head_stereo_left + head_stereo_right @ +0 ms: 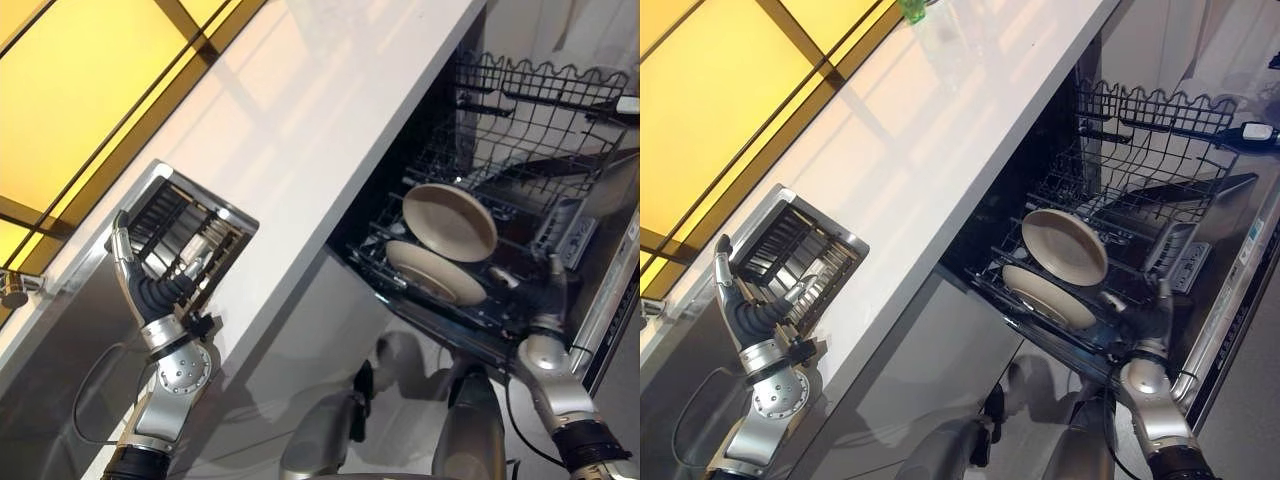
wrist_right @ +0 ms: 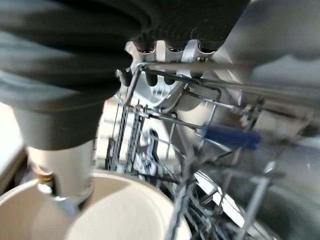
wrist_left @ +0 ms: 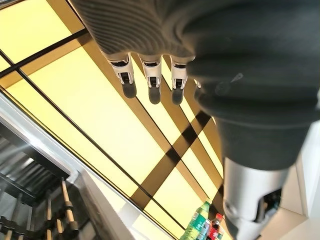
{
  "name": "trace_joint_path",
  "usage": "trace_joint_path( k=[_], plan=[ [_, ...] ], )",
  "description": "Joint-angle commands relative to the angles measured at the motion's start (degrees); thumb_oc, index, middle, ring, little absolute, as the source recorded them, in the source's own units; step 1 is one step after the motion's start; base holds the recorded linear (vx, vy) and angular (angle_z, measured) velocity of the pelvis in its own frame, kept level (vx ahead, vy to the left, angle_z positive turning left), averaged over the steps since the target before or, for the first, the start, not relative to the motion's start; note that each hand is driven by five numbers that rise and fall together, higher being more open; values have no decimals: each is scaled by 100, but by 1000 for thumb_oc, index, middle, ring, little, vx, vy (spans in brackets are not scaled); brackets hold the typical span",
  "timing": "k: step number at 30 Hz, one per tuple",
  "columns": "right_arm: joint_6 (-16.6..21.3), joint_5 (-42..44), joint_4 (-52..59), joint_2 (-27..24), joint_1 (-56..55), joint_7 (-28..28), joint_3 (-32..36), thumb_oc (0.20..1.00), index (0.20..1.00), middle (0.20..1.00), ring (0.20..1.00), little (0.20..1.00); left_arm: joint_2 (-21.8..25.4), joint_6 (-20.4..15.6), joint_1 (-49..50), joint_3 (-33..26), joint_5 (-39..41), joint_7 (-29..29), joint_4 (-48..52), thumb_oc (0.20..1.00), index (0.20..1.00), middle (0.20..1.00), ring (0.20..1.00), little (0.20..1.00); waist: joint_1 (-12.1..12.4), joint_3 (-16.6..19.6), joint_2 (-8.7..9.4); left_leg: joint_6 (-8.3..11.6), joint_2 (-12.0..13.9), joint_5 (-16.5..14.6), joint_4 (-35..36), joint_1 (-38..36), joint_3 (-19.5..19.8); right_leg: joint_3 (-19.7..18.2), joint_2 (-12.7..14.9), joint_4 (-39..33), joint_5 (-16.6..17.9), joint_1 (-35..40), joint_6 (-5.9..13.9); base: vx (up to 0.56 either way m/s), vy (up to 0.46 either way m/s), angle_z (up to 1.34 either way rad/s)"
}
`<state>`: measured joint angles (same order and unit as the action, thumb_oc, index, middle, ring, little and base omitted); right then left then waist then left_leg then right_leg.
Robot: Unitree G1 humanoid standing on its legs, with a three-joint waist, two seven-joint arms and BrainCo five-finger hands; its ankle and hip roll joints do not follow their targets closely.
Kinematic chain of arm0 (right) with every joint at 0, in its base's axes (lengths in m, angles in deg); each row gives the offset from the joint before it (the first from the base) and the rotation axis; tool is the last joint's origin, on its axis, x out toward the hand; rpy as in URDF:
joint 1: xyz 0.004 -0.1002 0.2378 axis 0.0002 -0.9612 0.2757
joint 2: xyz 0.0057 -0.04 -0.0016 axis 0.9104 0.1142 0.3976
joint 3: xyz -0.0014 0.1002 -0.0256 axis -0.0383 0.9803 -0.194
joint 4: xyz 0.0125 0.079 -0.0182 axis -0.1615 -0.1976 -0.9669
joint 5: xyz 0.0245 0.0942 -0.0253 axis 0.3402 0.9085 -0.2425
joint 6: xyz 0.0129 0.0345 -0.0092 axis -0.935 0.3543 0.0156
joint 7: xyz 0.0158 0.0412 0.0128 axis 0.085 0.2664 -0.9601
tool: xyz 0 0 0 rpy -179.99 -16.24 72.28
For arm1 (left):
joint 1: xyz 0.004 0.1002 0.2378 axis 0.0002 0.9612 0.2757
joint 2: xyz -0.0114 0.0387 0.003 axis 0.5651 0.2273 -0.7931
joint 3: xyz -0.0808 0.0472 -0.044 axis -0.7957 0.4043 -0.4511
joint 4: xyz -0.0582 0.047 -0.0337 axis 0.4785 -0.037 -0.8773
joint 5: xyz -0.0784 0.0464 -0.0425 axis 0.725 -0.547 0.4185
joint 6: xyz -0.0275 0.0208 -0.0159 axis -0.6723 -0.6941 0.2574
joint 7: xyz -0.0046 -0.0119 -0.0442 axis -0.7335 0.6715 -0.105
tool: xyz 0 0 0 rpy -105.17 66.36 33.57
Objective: Pick up plates and place into dishwasher.
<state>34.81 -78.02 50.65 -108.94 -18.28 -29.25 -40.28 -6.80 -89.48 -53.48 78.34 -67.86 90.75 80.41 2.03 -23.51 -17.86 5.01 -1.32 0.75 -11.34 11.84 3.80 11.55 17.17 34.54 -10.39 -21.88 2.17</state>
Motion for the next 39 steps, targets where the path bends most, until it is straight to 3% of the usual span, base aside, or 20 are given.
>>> trace_joint_path(
  k=[1,4,7,12,17,24,27,31,39],
  plan=[
    [-736,-1022,225,471,1110,-714,-632,1000,1000,1000,1000,1000,100,-100,103,-92,-67,50,284,1000,1000,1000,1000,1000,536,-312,187,-289,-624,89,-423,179,-351,-257,140,-829,493,724,310,32,-26,19],
    [-1286,-1592,357,263,1068,-1175,-482,1000,1000,1000,1000,1000,128,-92,184,-116,-5,12,319,1000,1000,1000,1000,1000,490,-303,201,-295,-606,75,-454,169,-367,-313,130,-799,504,708,319,37,-9,48],
    [-1553,-1741,542,80,1058,-1107,-372,1000,1000,1000,1000,1000,137,-70,228,-157,42,-56,377,1000,1000,1000,1000,1000,469,-281,204,-311,-595,62,-464,150,-384,-350,129,-802,516,708,326,33,-4,28],
    [-1531,-1428,641,108,972,-884,-260,1000,1000,1000,1000,1000,140,-119,307,-233,71,-162,395,1000,1000,1000,1000,1000,467,-261,174,-300,-598,68,-513,169,-410,-365,145,-744,510,677,317,18,-3,31],
    [-1289,-1181,755,221,789,-1024,-211,1000,1000,1000,1000,1000,86,-37,396,-241,42,-184,486,1000,1000,1000,1000,1000,476,-267,114,-302,-610,82,-539,188,-394,-341,178,-662,497,629,303,18,32,23],
    [-1102,-1217,822,401,988,-2175,-78,1000,1000,1000,1000,1000,13,-170,425,-76,55,-46,277,1000,1000,1000,1000,1000,515,-334,-91,-310,-659,112,-600,336,-457,-334,238,-374,396,376,259,2,82,6],
    [-1121,-1124,694,496,1159,-2257,-95,1000,1000,1000,1000,1000,12,-290,411,-34,72,14,174,1000,1000,1000,1000,1000,561,-366,-162,-317,-680,124,-616,451,-480,-349,251,-274,379,197,250,-42,59,3],
    [-1130,-951,578,564,1368,-2105,-159,1000,1000,1000,1000,1000,13,-397,417,-45,101,-11,183,1000,1000,1000,1000,1000,616,-424,-222,-326,-693,153,-606,549,-487,-354,253,-221,381,45,237,-40,43,2],
    [-859,-579,474,757,1898,-1242,-646,1000,1000,1000,1000,1000,32,-370,325,-52,225,-37,245,1000,1000,1000,1000,1000,737,-579,-283,-327,-735,176,-663,745,-561,-279,344,0,315,-249,203,-29,52,-2]
  ],
)
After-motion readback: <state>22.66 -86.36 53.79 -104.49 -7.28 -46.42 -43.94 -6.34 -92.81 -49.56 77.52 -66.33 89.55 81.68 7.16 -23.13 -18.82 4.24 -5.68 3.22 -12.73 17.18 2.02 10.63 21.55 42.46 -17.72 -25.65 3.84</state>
